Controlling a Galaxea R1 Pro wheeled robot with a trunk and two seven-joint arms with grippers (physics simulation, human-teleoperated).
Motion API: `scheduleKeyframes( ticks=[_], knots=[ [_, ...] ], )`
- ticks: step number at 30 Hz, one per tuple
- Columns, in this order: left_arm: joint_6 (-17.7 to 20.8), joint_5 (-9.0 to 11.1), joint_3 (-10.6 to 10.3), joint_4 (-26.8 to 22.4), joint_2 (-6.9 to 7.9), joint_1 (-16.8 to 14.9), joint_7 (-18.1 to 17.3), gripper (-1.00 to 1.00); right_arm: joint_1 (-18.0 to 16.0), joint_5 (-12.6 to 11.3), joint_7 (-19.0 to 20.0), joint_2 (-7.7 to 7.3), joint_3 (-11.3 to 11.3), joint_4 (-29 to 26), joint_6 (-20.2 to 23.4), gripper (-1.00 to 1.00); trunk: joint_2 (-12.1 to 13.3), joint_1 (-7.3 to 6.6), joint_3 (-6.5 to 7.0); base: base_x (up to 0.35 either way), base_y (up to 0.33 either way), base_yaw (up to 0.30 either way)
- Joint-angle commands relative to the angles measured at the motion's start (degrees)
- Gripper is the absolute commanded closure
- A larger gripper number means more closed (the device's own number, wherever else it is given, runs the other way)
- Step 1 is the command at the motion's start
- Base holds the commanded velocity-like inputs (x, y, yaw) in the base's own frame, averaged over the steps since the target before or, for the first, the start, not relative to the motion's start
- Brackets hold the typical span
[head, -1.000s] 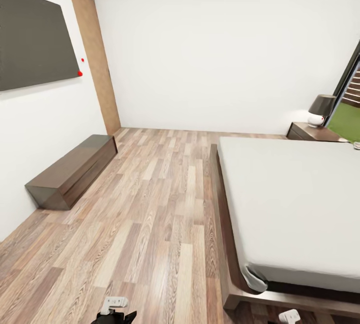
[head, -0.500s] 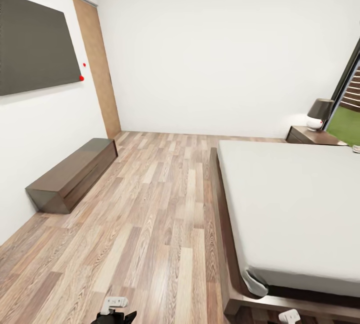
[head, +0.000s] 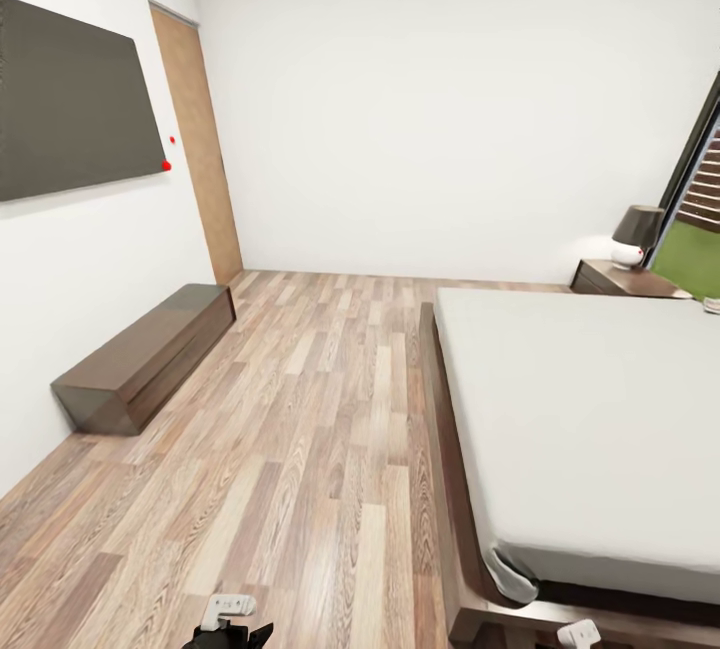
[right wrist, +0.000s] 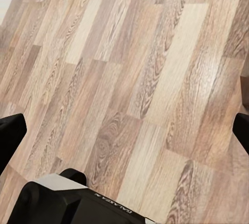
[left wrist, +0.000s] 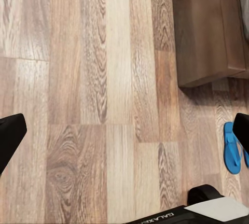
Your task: In the bedroom, move the book from the bed onto either nightstand, and place the two sandals side by side next to the bed.
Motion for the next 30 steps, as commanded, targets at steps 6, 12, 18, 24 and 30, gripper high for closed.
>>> scheduleKeyframes(
  ticks=[6, 12, 18, 24, 30],
  knots=[
    [-0.22, 0.50, -0.49, 0.07, -0.01, -0.05, -0.18, -1.00, -0.04, 0.65, 0.12, -0.01, -0.45, 0.01, -0.32, -1.00, -0.06, 0.01, 0.48, 0.000, 0.000, 0.000],
    [-0.22, 0.50, -0.49, 0.07, 0.02, -0.05, -0.17, -1.00, -0.04, 0.62, 0.11, -0.01, -0.45, 0.01, -0.32, -1.00, -0.06, 0.01, 1.03, 0.000, 0.000, 0.000],
    [-0.22, 0.50, -0.49, 0.07, 0.02, -0.05, -0.19, -1.00, -0.04, 0.62, 0.12, -0.01, -0.45, 0.01, -0.32, -1.00, -0.06, 0.01, 1.57, 0.000, 0.000, 0.000],
    [-0.22, 0.50, -0.49, 0.07, 0.02, -0.05, -0.19, -1.00, -0.04, 0.62, 0.10, -0.01, -0.45, 0.01, -0.32, -1.00, -0.06, 0.01, 2.12, 0.000, 0.000, 0.000],
    [-0.22, 0.50, -0.49, 0.07, 0.02, -0.05, -0.19, -1.00, -0.04, 0.65, 0.06, -0.01, -0.45, 0.01, -0.32, -1.00, -0.06, 0.01, 2.67, 0.000, 0.000, 0.000]
  ],
)
